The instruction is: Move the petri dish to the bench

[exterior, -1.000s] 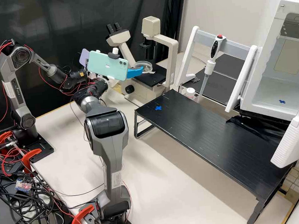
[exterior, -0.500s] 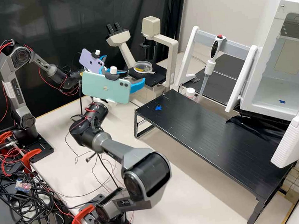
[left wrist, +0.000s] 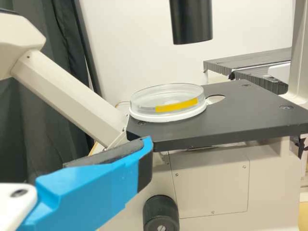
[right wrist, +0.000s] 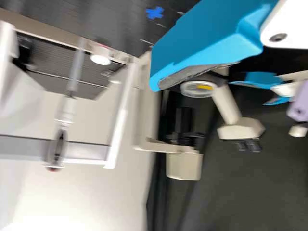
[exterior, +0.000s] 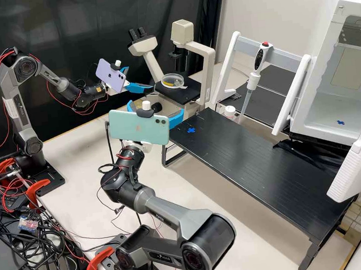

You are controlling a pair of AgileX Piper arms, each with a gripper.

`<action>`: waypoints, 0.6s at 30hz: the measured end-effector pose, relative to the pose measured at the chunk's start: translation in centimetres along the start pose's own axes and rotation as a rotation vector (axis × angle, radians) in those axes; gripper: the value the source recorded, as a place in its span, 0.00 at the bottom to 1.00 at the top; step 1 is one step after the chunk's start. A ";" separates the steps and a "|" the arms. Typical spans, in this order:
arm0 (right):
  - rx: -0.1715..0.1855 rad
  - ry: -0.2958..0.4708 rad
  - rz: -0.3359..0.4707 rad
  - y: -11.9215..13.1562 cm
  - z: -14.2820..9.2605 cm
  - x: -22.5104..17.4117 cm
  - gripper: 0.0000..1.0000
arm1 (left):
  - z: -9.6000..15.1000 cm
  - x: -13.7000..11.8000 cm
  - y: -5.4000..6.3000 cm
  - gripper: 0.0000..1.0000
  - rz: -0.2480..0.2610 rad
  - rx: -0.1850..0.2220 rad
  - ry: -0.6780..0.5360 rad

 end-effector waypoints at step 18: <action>-0.151 -0.429 0.214 -4.2 10.3 8.8 1.00 | 0.0 0.0 0.0 1.00 0.000 0.000 0.000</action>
